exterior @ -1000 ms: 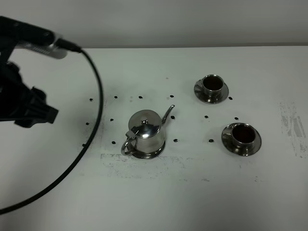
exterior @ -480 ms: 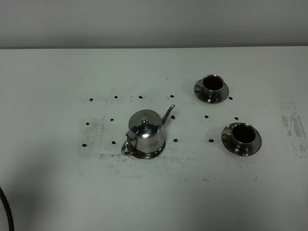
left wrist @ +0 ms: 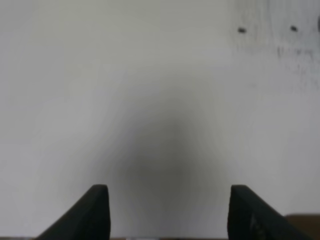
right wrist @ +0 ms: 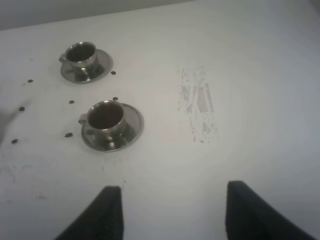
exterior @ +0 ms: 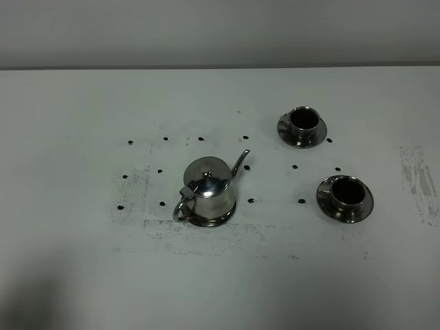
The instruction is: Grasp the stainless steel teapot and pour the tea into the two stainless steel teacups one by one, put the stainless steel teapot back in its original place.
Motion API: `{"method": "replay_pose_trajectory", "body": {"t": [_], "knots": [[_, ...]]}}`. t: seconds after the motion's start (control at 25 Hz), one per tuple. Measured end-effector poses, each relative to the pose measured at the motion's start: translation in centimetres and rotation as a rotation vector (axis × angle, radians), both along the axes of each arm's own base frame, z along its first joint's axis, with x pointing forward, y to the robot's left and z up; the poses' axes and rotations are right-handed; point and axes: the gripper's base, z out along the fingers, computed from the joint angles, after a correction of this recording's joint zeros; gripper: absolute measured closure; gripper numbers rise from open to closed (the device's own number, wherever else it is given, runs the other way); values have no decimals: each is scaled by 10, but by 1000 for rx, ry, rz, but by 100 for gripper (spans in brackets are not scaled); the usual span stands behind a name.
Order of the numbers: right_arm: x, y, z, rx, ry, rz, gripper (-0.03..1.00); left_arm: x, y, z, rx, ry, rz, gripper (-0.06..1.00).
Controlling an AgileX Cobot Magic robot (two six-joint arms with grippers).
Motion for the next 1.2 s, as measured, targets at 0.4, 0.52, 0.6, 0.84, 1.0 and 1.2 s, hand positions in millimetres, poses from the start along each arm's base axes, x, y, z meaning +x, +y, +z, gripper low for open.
{"method": "replay_pose_trajectory", "body": {"t": [0.4, 0.52, 0.6, 0.84, 1.0, 1.2], "knots": [[0, 0, 0, 0, 0, 0, 52, -21, 1, 1, -1, -156, -4, 43], [0, 0, 0, 0, 0, 0, 52, -21, 1, 1, -1, -156, -4, 43], [0, 0, 0, 0, 0, 0, 52, -21, 1, 1, -1, -156, -4, 43], [0, 0, 0, 0, 0, 0, 52, -21, 1, 1, 0, -156, -4, 43], [0, 0, 0, 0, 0, 0, 52, -21, 1, 1, 0, -156, -4, 43], [0, 0, 0, 2, 0, 12, 52, -21, 1, 1, 1, -156, -3, 43]]}}
